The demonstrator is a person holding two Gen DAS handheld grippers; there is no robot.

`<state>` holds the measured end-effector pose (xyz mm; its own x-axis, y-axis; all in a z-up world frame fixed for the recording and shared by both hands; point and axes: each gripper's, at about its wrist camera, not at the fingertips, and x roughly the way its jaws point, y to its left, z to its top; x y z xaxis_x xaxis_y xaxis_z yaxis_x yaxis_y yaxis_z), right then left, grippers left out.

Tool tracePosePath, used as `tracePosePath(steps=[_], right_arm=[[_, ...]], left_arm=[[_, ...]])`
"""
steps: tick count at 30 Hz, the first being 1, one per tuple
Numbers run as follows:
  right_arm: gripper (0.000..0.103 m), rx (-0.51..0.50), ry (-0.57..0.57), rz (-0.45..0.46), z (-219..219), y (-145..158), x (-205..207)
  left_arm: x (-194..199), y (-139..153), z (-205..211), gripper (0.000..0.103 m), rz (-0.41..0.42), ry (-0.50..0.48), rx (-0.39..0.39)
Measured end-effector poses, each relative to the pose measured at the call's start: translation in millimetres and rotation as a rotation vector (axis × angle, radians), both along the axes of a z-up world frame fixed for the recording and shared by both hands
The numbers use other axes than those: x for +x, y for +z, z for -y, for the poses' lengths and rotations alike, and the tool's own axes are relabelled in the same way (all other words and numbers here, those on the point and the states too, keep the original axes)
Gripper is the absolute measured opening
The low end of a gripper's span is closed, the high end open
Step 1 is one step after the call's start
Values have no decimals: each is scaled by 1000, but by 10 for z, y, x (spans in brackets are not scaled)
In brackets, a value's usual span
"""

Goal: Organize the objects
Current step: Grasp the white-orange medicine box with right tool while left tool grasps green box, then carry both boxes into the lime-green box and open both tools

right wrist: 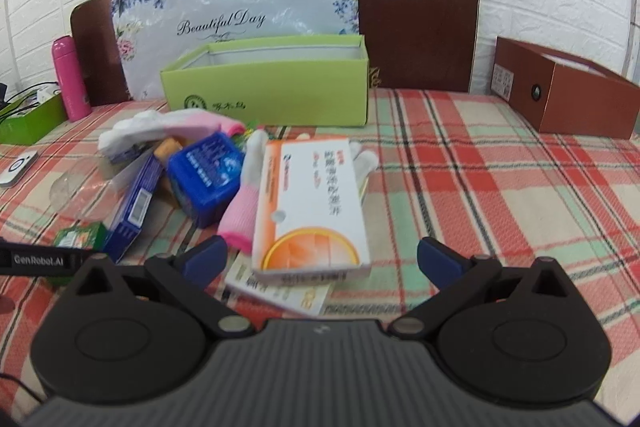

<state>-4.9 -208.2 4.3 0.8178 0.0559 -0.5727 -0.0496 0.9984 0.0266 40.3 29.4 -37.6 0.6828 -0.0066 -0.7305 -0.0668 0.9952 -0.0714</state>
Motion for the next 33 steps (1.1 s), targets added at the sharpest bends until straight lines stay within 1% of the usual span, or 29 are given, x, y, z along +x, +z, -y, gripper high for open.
tracePosePath(steps=[2, 5, 7, 8, 9, 11, 14, 18, 22, 26, 31, 33], right_arm=[[103, -19, -3, 19, -6, 27, 64], [103, -54, 14, 43, -48, 31, 173], [96, -79, 31, 30, -94, -15, 264], [83, -84, 43, 22, -109, -42, 296], [65, -85, 54, 5, -132, -80, 326], [65, -62, 66, -16, -130, -130, 340], [65, -33, 85, 0, -82, -134, 261], [65, -16, 112, 28, -17, -7, 153], [65, -9, 135, 77, 18, 173, 85], [65, 3, 145, 122, 49, 311, 81], [65, -1, 168, 133, 24, 364, 192], [65, -3, 183, 135, 1, 379, 250]], left_arm=[[-14, -9, -1, 83, 11, -6, 16], [-10, -20, 5, 84, 20, -11, 31], [16, -21, 15, 85, 19, -16, 46], [21, -14, 4, 77, 23, -23, 41], [14, -4, -12, 69, 37, -30, 30], [13, 8, -63, 68, 41, -32, 6], [-46, 63, -121, 68, 54, -52, -36], [-212, 221, -116, 68, 102, -128, -44], [-329, 421, -102, 68, 162, -201, -72], [-296, 574, -44, 68, 210, -208, -96], [-237, 778, 47, 68, 283, -212, -111], [-219, 840, 79, 68, 302, -216, -106]])
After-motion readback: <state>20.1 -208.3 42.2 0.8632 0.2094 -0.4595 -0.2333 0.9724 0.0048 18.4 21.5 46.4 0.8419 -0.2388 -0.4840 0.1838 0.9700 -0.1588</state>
